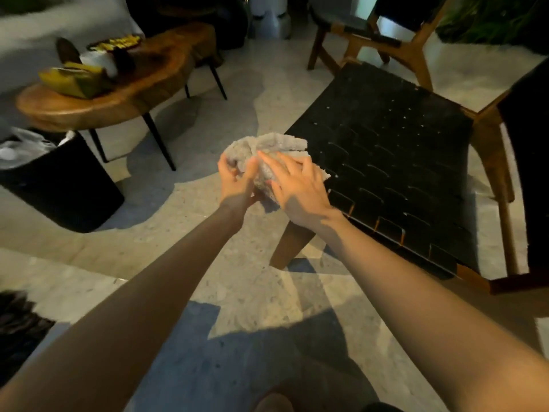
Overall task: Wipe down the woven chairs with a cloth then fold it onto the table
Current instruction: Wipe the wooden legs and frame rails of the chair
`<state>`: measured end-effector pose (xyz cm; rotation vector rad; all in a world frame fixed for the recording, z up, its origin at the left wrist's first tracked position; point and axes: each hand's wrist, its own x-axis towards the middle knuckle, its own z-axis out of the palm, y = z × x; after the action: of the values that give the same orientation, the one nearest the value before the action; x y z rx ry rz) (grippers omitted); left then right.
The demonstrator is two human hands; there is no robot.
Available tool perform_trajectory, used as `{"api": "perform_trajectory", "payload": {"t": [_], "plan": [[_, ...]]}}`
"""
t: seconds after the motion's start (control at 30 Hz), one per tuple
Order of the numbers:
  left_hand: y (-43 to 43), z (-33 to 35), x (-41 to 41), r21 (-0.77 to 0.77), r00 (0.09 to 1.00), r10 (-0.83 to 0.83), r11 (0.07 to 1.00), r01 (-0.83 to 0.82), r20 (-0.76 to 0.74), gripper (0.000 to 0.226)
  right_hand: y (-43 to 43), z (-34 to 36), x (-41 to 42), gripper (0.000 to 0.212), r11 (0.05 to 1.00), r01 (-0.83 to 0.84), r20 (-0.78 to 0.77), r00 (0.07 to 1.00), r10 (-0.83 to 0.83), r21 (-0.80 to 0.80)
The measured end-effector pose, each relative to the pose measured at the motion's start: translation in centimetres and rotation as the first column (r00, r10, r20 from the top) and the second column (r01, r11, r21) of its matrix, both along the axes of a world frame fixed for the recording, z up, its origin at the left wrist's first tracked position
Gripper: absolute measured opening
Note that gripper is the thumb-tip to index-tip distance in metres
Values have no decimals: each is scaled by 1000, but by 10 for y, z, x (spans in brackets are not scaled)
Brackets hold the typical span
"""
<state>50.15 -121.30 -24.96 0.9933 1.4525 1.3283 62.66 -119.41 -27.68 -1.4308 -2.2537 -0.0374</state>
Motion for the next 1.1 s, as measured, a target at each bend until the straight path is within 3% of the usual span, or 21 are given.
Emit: {"api": "perform_trajectory", "payload": {"t": [0.07,0.23,0.4,0.5,0.57,0.67,0.73,0.83,0.93,1.0,1.1], "plan": [[3,-5,10,7,1000,12,1000,-12,-3,77,1,-1,4,52,999,22,19,1000,-23,26],[5,-14,28,13,993,84,996,-84,-79,75,-11,-6,12,52,989,77,81,993,-88,128],[-8,-22,54,38,970,174,985,-170,-168,84,-21,-7,41,45,999,5,-43,999,-7,-54],[-21,-26,74,59,924,199,980,-190,-327,83,-35,-17,55,29,989,124,-130,982,-134,-80],[-31,-31,89,54,933,172,985,-163,-317,82,-45,-19,67,43,979,200,-127,971,-204,-44],[-47,-37,108,46,926,112,994,-103,-361,85,-66,-28,93,31,983,137,-77,986,-147,-121],[-56,-42,121,43,929,59,998,-46,-364,87,-80,-29,112,53,972,167,4,986,-169,-164],[-75,-51,147,36,886,12,999,5,-464,85,-105,-41,130,82,958,267,56,963,-263,-106],[-90,-64,172,46,844,12,999,15,-536,78,-128,-53,152,82,937,323,47,946,-320,-130],[-95,-74,187,-27,815,-59,998,53,-576,75,-141,-57,162,80,922,350,41,937,-348,-163],[-106,-85,207,-92,833,-150,989,118,-533,71,-160,-65,177,61,911,361,-83,920,-382,-198]]}}
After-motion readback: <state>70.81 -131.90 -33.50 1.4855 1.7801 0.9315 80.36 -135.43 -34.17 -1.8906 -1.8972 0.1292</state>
